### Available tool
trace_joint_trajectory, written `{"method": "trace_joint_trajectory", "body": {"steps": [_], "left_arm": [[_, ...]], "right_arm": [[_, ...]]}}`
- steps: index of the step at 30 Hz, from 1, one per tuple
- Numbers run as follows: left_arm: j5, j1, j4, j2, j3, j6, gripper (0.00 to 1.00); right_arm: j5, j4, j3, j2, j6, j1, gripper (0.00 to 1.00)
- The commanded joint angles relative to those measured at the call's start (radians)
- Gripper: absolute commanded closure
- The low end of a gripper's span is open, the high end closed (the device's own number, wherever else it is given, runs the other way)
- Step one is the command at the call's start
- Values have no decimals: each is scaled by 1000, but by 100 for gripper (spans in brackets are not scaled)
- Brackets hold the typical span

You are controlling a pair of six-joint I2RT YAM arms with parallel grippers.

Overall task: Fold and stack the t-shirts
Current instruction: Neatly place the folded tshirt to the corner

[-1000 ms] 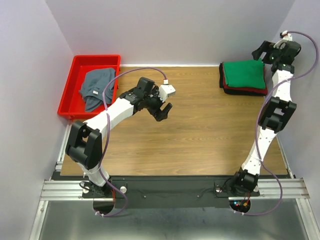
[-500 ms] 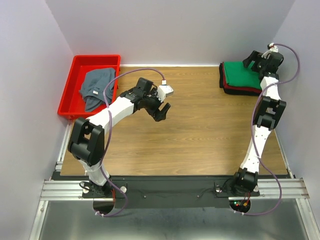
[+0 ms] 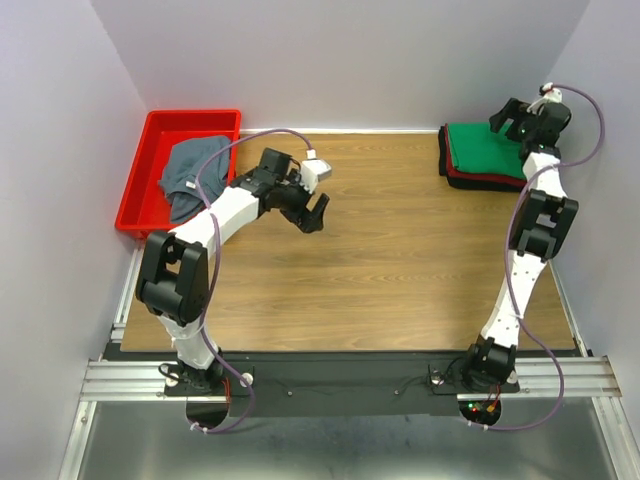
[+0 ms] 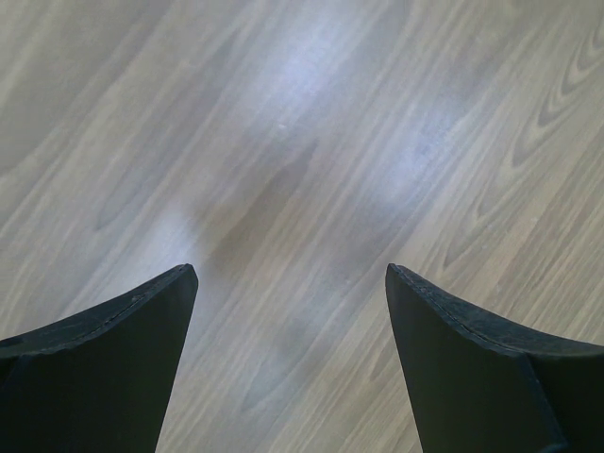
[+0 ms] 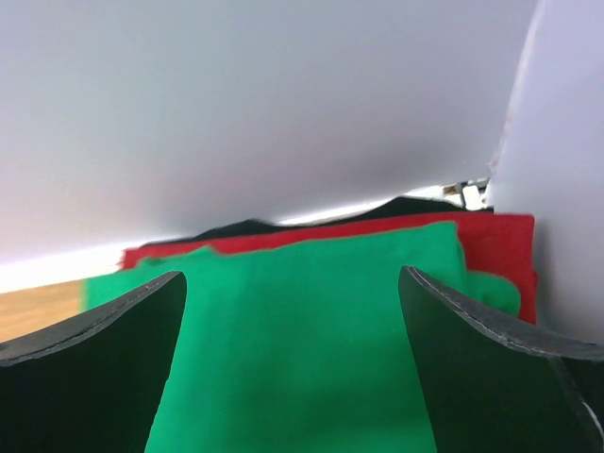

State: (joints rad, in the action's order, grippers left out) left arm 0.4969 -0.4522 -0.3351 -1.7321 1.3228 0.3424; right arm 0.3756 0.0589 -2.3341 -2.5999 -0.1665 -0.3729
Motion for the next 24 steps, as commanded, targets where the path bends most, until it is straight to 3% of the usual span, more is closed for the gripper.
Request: {"method": "trace_joint_trajectory", "body": {"steps": [1, 6, 13, 24], "left_arm": [[40, 58, 25, 91, 62, -59, 7], [-38, 87, 36, 184, 64, -74, 7], [-92, 132, 27, 339, 7, -109, 7], [-161, 162, 21, 606, -309, -137, 6]], "right_arm": [[58, 65, 77, 239, 13, 5, 0], [134, -56, 292, 504, 107, 43, 0], [224, -430, 553, 793, 223, 113, 0], [223, -669, 1159, 1208, 412, 239, 0]]}}
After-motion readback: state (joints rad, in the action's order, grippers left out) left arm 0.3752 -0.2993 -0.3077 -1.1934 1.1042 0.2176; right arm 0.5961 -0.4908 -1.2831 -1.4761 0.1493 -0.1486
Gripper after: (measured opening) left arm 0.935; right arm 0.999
